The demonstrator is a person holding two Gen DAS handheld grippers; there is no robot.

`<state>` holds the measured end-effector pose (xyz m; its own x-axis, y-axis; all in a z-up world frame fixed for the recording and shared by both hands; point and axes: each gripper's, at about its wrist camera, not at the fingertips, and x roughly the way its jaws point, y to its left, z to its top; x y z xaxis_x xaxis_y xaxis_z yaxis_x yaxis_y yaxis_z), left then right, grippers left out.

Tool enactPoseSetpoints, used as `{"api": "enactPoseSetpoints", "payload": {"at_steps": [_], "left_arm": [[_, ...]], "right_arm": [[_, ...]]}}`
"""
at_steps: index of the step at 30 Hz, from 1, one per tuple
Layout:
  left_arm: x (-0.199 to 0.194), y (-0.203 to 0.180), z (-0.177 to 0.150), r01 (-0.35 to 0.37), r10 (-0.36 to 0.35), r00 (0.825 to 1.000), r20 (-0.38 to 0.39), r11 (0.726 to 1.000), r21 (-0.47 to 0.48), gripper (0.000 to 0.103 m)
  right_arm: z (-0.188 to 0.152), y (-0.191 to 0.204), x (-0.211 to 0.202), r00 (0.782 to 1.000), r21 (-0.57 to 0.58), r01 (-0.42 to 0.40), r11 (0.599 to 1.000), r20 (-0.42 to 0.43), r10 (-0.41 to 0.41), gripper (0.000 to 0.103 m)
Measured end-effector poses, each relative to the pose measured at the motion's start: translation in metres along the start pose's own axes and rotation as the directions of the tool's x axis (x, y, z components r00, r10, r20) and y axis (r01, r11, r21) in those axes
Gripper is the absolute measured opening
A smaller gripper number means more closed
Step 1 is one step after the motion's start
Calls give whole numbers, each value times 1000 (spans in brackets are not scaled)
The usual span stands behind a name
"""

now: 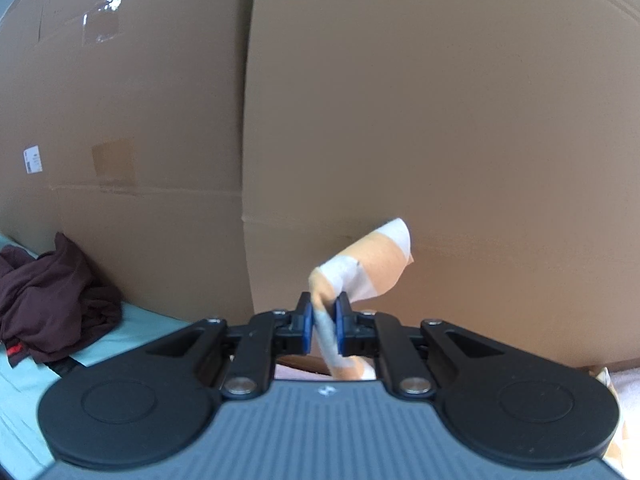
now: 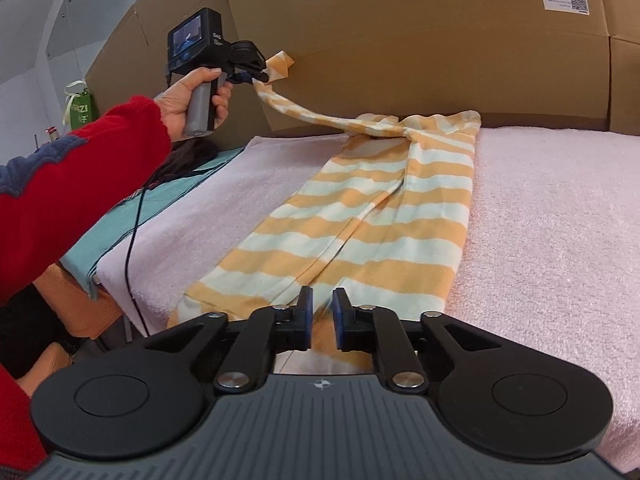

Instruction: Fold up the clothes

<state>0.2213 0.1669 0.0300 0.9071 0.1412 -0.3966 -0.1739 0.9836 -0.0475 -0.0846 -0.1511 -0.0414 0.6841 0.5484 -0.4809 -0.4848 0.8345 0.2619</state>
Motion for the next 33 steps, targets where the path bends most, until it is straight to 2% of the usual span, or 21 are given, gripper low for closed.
{"api": "enactPoseSetpoints", "payload": {"at_steps": [1, 2, 4, 5, 6, 12, 13, 14, 16, 17, 20, 22, 23, 24, 26, 29, 33], "left_arm": [[5, 7, -5, 6, -6, 1000, -3, 1000, 0, 8], [11, 14, -9, 12, -12, 1000, -6, 1000, 0, 8], [24, 26, -10, 20, -20, 1000, -11, 1000, 1, 8], [10, 15, -2, 22, -22, 1000, -11, 1000, 6, 8], [9, 14, -2, 22, -22, 1000, -10, 1000, 11, 8], [5, 31, 0, 40, -40, 999, -3, 999, -34, 8], [6, 32, 0, 38, -38, 999, -5, 999, -36, 8], [4, 32, -1, 38, -39, 999, -6, 999, -31, 8], [2, 33, -3, 39, -39, 999, -3, 999, -25, 8], [2, 33, -4, 39, -39, 999, 1, 999, -24, 8], [14, 51, 1, 46, -46, 999, 8, 998, -47, 8], [13, 53, 3, 67, -66, 998, 10, 996, -64, 8], [11, 52, 4, 80, -80, 997, 12, 994, -70, 8], [9, 51, 5, 94, -93, 996, 14, 993, -76, 8], [7, 52, 6, 149, -148, 989, 20, 985, -86, 8], [-2, 46, -3, 237, -237, 971, 17, 968, -80, 8], [-13, 36, -16, 352, -352, 936, 11, 933, -73, 8]], "right_arm": [[1, 1, 4, 1000, -14, 21, 1000, -4, -21, 31], [1, 3, 8, 999, -29, 41, 999, -8, -42, 32], [3, 5, 16, 996, -59, 83, 995, -16, -84, 22], [3, 6, 16, 995, -71, 101, 992, -15, -103, 9], [4, 7, 17, 992, -83, 120, 989, -14, -121, 4], [10, 8, 5, 1000, -25, 30, 999, 11, -30, 5], [9, 9, 10, 999, -16, 34, 999, -3, -34, 8], [7, 9, 15, 999, -11, 38, 999, -30, -38, 16], [5, 10, 15, 999, -21, 28, 999, -31, -29, 21], [9, 6, 11, 1000, 4, -1, 1000, -19, 1, 23], [18, -6, 0, 998, 81, -58, 995, 33, 55, 22], [18, -12, 8, 1000, 105, 2, 994, 7, -3, 21], [16, -15, 16, 999, 112, 34, 993, -36, -30, 15], [13, -16, 18, 999, 106, 46, 993, -21, -44, 9], [14, -18, 16, 999, 106, 37, 994, -25, -35, 11], [19, -30, 11, 1000, 167, 8, 986, -4, -8, 13], [27, -45, 11, 998, 183, 61, 981, 3, -63, 14]]}}
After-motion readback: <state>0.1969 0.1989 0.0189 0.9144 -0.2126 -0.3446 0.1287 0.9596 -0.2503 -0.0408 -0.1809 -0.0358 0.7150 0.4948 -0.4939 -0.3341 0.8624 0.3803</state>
